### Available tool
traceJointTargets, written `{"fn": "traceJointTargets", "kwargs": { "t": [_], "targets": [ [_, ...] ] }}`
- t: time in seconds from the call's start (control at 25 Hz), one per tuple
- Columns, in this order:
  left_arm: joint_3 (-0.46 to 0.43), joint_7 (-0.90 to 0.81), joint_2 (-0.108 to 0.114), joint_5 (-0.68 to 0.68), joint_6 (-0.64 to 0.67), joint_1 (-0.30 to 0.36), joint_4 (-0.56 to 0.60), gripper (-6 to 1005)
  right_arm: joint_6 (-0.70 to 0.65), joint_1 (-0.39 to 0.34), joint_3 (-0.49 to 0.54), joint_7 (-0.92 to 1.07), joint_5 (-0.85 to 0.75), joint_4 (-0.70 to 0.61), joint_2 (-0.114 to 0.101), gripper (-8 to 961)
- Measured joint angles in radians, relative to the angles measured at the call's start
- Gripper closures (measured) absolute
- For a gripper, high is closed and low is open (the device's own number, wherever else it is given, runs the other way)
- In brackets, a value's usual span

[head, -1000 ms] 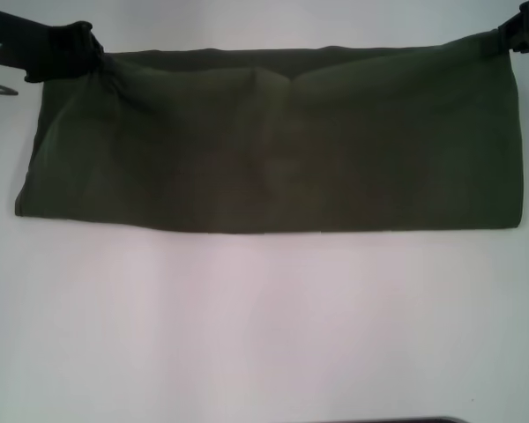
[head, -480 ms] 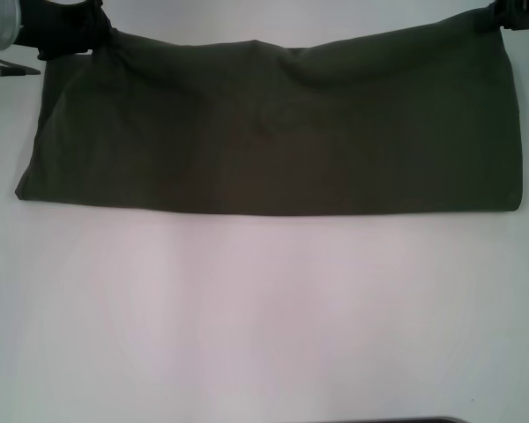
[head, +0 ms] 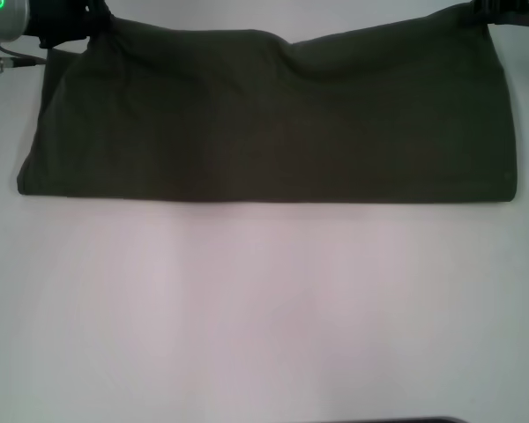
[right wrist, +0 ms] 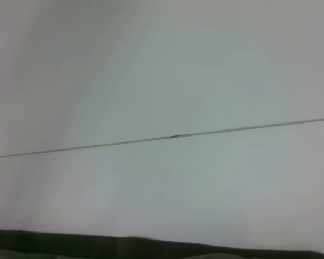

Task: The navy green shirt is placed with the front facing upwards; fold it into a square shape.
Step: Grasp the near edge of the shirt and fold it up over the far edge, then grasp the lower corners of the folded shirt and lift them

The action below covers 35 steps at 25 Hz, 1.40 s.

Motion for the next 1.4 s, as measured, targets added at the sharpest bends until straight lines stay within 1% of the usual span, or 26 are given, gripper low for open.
{"fn": "traceJointTargets", "kwargs": {
  "t": [0.12,0.24,0.44,0.64,0.76,0.88,1.0,1.12,1.2,1.36,1.4],
  "targets": [
    [0.0,0.0,-0.009,-0.005,-0.047,0.003,0.008,964,0.024,0.0,-0.006,-0.007,0.0,0.017,0.011,910],
    [0.0,0.001,-0.019,-0.006,-0.073,0.007,0.016,964,0.046,-0.001,-0.006,-0.015,0.001,0.035,0.015,910],
    [0.001,-0.001,-0.019,-0.006,-0.076,0.01,0.019,963,0.059,-0.001,-0.006,-0.017,0.002,0.039,0.017,910],
    [-0.006,-0.001,-0.025,-0.01,-0.077,0.012,0.019,963,0.074,0.004,-0.006,-0.02,0.001,0.039,0.023,910],
    [-0.012,-0.001,-0.025,-0.03,-0.075,0.016,0.019,963,0.077,0.007,-0.006,-0.021,0.001,0.044,0.02,909],
    [-0.018,-0.002,-0.023,-0.037,-0.073,0.021,0.019,963,0.079,0.014,-0.006,-0.016,0.001,0.06,0.005,909],
    [-0.019,-0.022,-0.02,-0.038,-0.078,0.031,0.019,884,0.082,0.025,-0.006,-0.017,0.0,0.067,-0.004,890],
    [-0.021,-0.044,-0.018,-0.038,-0.08,0.042,0.018,806,0.081,0.037,-0.024,-0.019,-0.003,0.067,-0.005,862],
    [-0.021,-0.052,-0.016,-0.038,-0.079,0.051,0.014,724,0.078,0.045,-0.041,-0.015,-0.013,0.067,-0.005,796],
    [-0.022,-0.054,-0.015,-0.038,-0.072,0.066,0.002,563,0.065,0.051,-0.043,-0.011,-0.024,0.067,-0.005,665],
    [-0.022,-0.054,-0.012,-0.038,-0.066,0.071,-0.01,524,0.055,0.051,-0.04,-0.01,-0.024,0.067,-0.005,585]
  ]
}}
